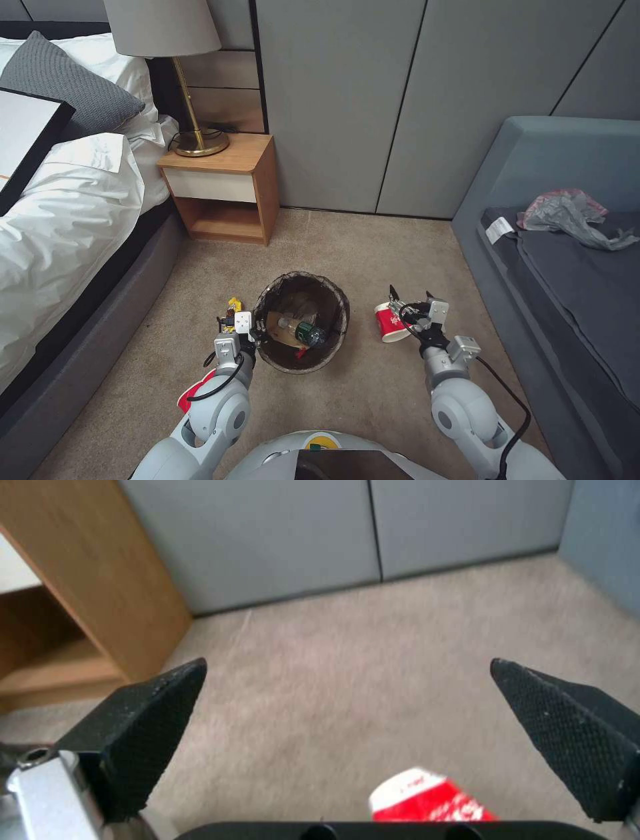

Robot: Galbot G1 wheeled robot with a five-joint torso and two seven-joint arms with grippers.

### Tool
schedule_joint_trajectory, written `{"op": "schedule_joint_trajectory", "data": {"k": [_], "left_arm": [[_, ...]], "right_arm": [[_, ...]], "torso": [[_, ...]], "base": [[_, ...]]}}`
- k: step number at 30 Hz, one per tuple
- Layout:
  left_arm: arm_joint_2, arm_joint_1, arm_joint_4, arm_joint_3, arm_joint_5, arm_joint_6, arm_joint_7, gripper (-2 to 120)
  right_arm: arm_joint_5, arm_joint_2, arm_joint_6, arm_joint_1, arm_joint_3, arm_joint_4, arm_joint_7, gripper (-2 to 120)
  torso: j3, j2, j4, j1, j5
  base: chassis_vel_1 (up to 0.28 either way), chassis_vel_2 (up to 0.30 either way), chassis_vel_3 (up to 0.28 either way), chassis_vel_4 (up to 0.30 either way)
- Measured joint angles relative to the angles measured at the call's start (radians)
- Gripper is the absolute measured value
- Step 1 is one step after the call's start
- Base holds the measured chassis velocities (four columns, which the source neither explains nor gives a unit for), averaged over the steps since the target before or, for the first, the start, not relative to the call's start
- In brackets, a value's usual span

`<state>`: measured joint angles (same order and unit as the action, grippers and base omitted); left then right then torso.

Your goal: Pick up the trash bin, then pick up the garbage from the floor and place it into the trash bin.

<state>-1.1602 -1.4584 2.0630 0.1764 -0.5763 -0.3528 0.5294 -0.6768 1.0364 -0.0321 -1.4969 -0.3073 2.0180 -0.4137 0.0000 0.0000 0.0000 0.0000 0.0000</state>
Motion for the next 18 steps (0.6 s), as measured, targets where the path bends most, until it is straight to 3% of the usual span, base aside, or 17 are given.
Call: {"op": "schedule_joint_trajectory", "data": {"k": [18], "left_arm": [[0.002, 0.011, -0.009, -0.004, -0.004, 0.000, 0.001, 0]], "right_arm": [[-0.152, 0.014, 0.054, 0.083, 0.060, -0.158, -0.005, 100]], "torso": [[0.000, 0.000, -0.0001, 0.000, 0.0000]], "base": [[0.000, 0.000, 0.000, 0.000]]}}
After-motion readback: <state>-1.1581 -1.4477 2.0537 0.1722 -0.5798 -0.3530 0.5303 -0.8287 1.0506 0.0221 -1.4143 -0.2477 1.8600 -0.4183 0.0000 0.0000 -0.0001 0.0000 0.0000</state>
